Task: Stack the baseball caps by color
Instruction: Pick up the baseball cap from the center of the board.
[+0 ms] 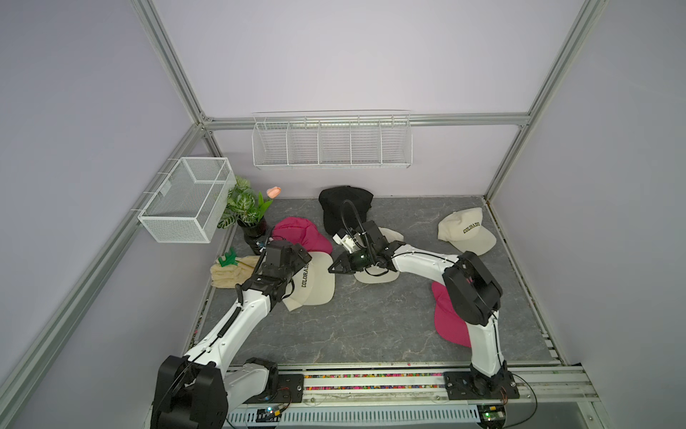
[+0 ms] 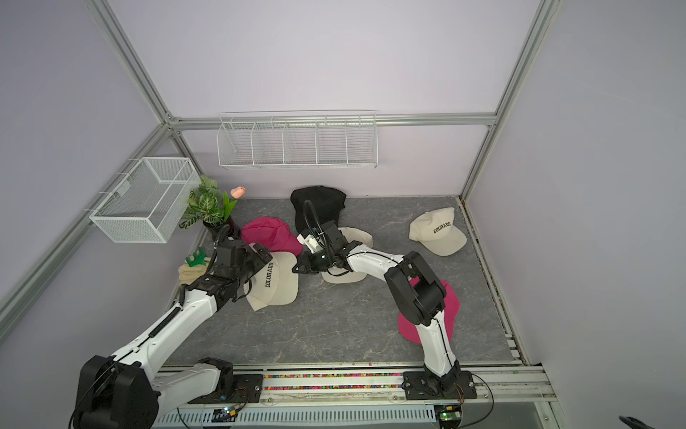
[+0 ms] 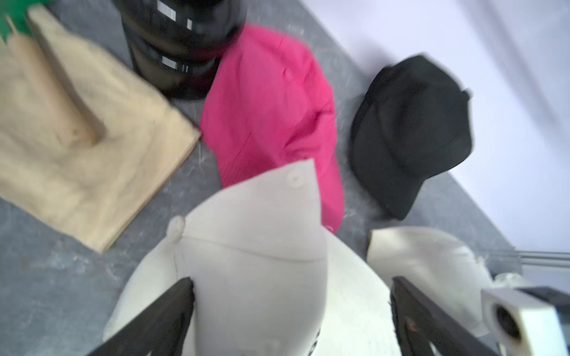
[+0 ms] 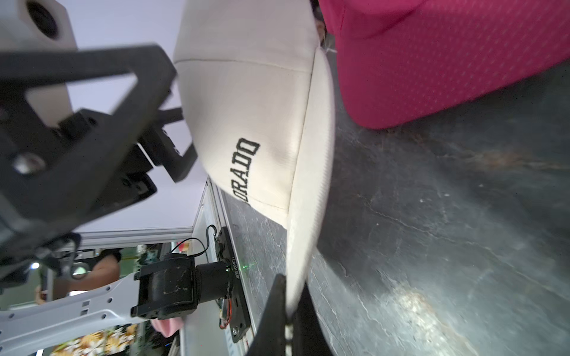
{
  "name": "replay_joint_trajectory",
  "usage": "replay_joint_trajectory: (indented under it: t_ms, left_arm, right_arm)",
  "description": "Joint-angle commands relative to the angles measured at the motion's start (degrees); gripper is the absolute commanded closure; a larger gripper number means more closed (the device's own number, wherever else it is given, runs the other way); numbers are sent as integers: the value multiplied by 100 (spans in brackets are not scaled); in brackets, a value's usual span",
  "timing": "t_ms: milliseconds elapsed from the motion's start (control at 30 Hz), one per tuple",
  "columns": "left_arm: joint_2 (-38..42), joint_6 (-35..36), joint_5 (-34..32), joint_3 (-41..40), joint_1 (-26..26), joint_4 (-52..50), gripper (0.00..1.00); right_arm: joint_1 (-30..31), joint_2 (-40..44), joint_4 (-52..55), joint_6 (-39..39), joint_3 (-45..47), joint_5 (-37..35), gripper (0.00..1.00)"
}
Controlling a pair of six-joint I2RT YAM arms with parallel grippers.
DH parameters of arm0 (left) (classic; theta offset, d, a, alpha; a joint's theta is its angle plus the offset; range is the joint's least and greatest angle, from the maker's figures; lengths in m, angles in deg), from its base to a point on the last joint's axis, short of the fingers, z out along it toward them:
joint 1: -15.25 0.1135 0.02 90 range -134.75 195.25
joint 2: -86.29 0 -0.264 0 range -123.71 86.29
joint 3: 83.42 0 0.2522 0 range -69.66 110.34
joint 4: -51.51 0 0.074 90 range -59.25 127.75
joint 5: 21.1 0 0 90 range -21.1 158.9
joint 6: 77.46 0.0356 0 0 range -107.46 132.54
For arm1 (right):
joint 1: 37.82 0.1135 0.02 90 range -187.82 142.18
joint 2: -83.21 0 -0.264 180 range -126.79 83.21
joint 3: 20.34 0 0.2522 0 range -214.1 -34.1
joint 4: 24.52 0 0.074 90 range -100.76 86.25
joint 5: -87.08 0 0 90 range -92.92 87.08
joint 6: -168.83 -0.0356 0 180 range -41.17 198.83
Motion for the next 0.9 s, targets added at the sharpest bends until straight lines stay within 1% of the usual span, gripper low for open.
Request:
replay_joint_trajectory:
  t_ms: [0, 33, 100, 133, 200, 300, 367, 433, 500, 567, 633, 733, 867]
  left_arm:
    - [154, 186, -316, 345, 20, 213, 0]
    - [186, 233, -35, 352, 20, 466, 1]
    - [232, 365, 682, 275, -54, 1338, 0]
    - [218, 340, 796, 287, -143, 1541, 0]
    - [111, 345, 877, 440, -351, 1726, 0]
    - [-96, 383, 960, 604, -576, 1823, 0]
    - [-190, 111, 967, 518, -627, 2075, 0]
    - [-206, -352, 1000, 176, -654, 2820, 0]
    - [-289, -617, 1180, -44, -664, 3578, 0]
    - [-471, -595, 1446, 159, -686, 3663, 0]
    - [-682, -513, 1750, 377, -762, 3744, 0]
    - [-1103, -536, 2229, 552, -907, 4155, 0]
    - [-1826, -901, 2968, 703, -1033, 5164, 0]
  right_arm:
    - [-36, 695, -1090, -177, 711, -878, 93]
    - [-74, 871, -1302, -237, 920, -1022, 93]
    - [-171, 1267, -1793, -489, 1418, -1404, 94]
    - [-204, 1458, -2062, -614, 1653, -1605, 93]
    - [-244, 1884, -2507, -760, 2096, -2089, 94]
    - [-250, 2326, -2334, -551, 2226, -2636, 93]
    - [-256, 2601, -2466, -495, 2413, -3067, 93]
    - [-287, 2785, -2820, -593, 2626, -3416, 93]
    - [-291, 2943, -3328, -942, 2851, -4071, 94]
    - [-282, 3020, -4003, -1095, 3243, -4475, 93]
    - [-317, 3086, -4416, -1175, 3367, -4621, 93]
    - [-380, 3169, -4369, -1638, 3348, -4896, 93]
    - [-486, 3159, -5052, -2369, 3589, -5187, 93]
